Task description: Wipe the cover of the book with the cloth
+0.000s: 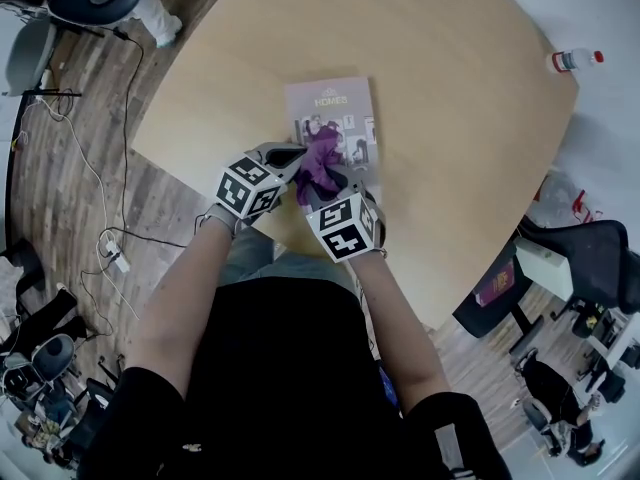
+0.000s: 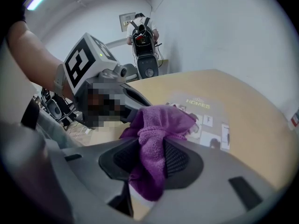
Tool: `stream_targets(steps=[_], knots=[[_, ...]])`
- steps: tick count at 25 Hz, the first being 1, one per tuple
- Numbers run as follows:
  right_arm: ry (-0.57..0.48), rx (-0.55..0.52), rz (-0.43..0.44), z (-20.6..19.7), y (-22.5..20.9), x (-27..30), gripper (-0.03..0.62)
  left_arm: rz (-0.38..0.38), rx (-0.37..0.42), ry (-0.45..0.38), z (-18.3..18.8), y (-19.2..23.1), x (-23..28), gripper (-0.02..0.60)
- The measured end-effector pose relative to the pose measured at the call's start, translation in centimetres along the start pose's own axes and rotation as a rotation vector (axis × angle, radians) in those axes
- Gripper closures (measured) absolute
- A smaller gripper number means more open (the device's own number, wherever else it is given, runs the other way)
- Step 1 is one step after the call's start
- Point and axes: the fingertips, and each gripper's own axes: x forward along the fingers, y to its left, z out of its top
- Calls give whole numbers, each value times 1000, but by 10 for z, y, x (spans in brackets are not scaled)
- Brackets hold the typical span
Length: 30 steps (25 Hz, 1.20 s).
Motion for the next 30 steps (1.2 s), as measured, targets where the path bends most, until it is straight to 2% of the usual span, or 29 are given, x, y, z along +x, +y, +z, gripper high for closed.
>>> stream_targets(steps=[6,10,14,19,25,30], knots=[[15,-60,46,-7,29,1,445,9,-3,-1,1,1,0,565],[34,-76,81,-18,34,-6,445,19,-42,-14,1,2,1,565],[51,-47,90,-31,28,-17,445,31,-57,-11,1,3,0,565],[43,29,79,-44,11,-32,445,17,-185,-9,-1,-2,-3,565],[38,95,40,-56,-14,-46,445,-24,-185,-31,-4,-32,-12,565],[30,160,-13,-62,-44,-58,445,-43,-212,-5,-24,-47,-13,565]])
